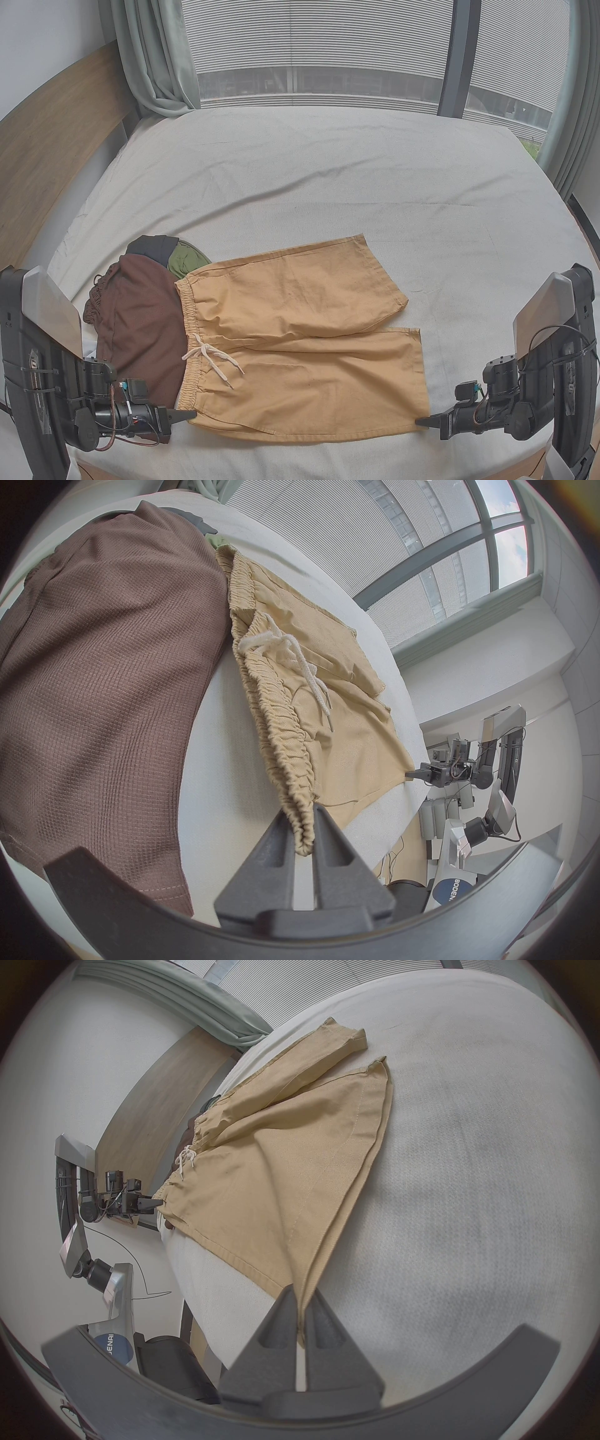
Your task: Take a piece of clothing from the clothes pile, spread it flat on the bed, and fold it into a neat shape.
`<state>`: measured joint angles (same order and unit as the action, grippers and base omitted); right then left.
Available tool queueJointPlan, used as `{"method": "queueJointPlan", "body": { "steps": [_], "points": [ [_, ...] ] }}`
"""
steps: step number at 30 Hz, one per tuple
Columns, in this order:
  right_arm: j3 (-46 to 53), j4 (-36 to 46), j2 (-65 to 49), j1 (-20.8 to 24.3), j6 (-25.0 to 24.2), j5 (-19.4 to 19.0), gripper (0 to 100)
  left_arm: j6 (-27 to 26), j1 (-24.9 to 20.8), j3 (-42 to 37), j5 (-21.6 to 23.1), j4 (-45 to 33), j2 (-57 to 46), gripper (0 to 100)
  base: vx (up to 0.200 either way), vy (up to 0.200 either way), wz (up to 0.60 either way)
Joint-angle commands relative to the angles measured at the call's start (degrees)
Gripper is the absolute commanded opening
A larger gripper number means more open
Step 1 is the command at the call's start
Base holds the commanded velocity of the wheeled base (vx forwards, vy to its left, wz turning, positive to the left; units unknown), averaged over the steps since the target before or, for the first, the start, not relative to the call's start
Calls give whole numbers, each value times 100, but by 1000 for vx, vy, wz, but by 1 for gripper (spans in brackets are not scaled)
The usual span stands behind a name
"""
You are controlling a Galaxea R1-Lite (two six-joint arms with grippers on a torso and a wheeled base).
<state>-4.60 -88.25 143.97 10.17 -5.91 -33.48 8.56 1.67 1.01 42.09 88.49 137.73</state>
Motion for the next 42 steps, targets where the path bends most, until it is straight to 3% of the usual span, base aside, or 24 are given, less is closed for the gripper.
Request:
{"method": "queueJointPlan", "body": {
  "steps": [1,7,21,30,34,42],
  "points": [
    [11,-8,61,12,2,-1,0,-135,79,-101,9,10,140,0,0,0,0],
    [11,-8,35,3,2,-36,0,-425,202,-101,36,1,254,0,0,0,0],
    [-68,-8,-9,-24,-6,-107,0,-434,202,-75,238,54,123,0,0,0,0],
    [-217,-8,-581,-32,-121,-247,0,-21,114,461,308,45,-519,0,0,0,0],
    [-358,-8,-1020,-24,-560,-291,0,410,-9,655,308,54,-748,0,0,0,0],
    [-534,-8,-1293,-6,-868,-291,0,902,-97,857,308,54,-1029,0,0,0,0]
  ]
}}
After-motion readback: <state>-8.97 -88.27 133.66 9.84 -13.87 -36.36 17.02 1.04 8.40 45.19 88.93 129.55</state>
